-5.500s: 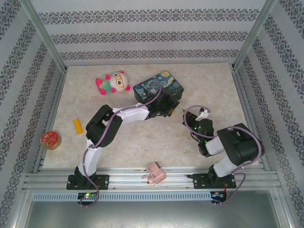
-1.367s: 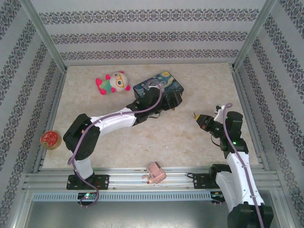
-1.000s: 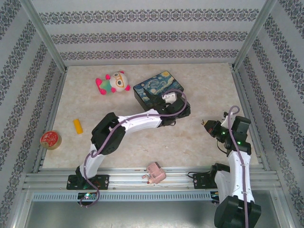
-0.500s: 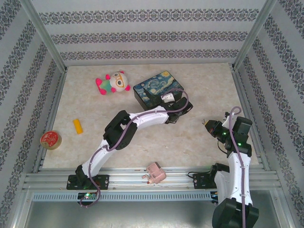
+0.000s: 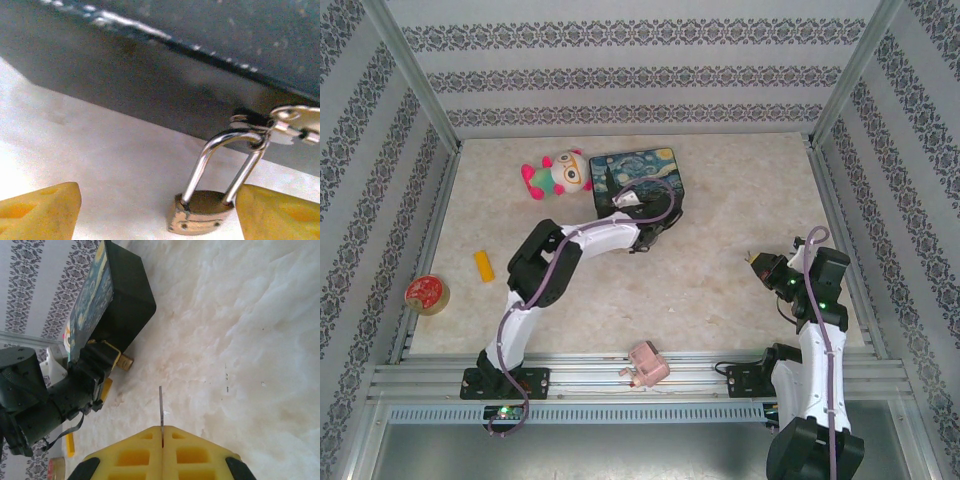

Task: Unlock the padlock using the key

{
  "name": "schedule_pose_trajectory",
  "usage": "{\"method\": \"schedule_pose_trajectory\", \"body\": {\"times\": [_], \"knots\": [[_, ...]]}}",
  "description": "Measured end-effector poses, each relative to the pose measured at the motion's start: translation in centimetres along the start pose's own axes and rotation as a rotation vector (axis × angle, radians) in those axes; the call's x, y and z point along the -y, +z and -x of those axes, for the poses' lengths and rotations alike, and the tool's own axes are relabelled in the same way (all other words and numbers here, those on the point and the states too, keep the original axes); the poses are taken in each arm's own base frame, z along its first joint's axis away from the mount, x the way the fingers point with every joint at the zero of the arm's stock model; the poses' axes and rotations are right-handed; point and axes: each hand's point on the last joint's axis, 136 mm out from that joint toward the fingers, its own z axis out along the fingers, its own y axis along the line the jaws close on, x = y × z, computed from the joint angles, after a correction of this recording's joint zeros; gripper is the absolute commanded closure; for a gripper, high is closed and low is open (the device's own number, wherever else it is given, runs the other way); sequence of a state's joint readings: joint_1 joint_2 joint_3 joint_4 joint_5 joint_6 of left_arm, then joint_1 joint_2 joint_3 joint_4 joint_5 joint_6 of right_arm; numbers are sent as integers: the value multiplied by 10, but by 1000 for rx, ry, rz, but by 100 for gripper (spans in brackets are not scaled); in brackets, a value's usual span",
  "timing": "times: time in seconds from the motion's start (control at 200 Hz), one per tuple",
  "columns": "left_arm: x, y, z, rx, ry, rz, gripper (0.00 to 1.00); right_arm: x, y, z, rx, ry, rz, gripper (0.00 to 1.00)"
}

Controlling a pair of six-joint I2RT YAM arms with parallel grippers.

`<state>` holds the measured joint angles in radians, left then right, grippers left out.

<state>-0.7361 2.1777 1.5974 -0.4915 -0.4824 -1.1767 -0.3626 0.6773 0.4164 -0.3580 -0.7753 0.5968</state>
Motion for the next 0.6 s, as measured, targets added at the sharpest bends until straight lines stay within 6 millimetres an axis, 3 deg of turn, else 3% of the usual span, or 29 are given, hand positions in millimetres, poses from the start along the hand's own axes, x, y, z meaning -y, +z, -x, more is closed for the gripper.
{"method": "schedule_pose_trajectory", "body": {"times": [0.19, 0.415, 0.6], "knots": [[11, -3, 4, -35, 95, -55, 14, 1, 3, -3, -10, 5, 4, 100], [61, -14, 19, -53, 184, -171, 22, -1, 3, -2, -3, 10, 9, 100], [56, -1, 6, -93, 265, -122, 28, -2, 3, 0, 7, 8, 10, 100]]}}
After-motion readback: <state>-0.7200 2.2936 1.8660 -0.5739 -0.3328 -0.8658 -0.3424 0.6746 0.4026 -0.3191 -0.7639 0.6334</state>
